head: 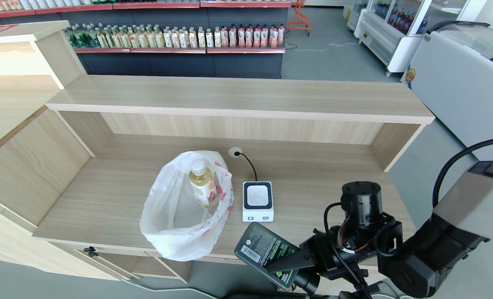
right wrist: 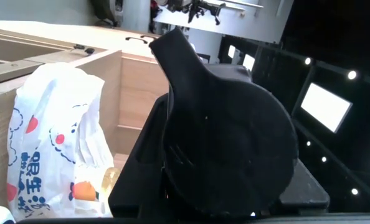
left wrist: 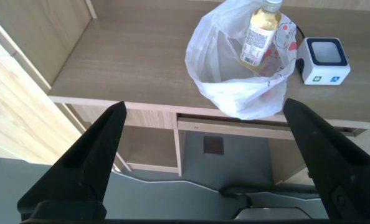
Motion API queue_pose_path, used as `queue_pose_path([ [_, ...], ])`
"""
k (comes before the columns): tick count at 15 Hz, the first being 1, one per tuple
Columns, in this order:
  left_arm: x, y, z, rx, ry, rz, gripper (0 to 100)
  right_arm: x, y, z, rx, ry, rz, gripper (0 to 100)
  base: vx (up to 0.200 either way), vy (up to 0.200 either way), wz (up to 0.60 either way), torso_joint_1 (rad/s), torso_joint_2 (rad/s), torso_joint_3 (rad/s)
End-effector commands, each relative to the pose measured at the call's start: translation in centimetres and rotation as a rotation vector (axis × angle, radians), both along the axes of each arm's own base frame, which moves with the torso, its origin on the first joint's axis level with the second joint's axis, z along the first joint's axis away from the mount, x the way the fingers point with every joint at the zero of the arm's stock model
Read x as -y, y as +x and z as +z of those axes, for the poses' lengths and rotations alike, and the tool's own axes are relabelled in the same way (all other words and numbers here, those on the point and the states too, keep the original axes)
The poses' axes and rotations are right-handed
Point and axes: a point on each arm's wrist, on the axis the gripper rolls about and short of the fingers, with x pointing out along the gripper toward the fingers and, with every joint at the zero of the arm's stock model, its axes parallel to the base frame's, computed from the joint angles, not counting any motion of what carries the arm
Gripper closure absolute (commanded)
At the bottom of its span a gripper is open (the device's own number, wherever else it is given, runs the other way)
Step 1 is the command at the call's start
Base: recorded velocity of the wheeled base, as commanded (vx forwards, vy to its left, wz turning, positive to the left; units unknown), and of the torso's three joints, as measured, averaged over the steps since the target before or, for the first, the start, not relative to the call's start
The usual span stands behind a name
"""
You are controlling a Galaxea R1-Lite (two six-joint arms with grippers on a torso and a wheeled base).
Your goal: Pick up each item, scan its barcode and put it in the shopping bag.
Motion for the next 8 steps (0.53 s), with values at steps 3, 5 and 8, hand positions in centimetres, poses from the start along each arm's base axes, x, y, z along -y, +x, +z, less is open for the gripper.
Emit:
queue_pose_path([
  [3, 0.00, 0.00, 0.00, 0.000, 0.000, 0.000, 0, -0.03, -0.08, 0.20, 0.007, 0.004, 0.002, 100, 0.000, 0.000, 0.00, 0.000, 0.00, 0.000],
  [5, 0.00, 0.00, 0.00, 0.000, 0.000, 0.000, 0, -0.03, -0.08, 0.20, 0.005, 0.003, 0.002, 100, 0.000, 0.000, 0.00, 0.000, 0.00, 0.000],
  [8, 0.00, 0.00, 0.00, 0.000, 0.000, 0.000, 0, 0.46, -0.87, 1.10, -0.006, -0.004, -0.009, 100, 0.000, 0.000, 0.00, 0.000, 0.00, 0.000],
])
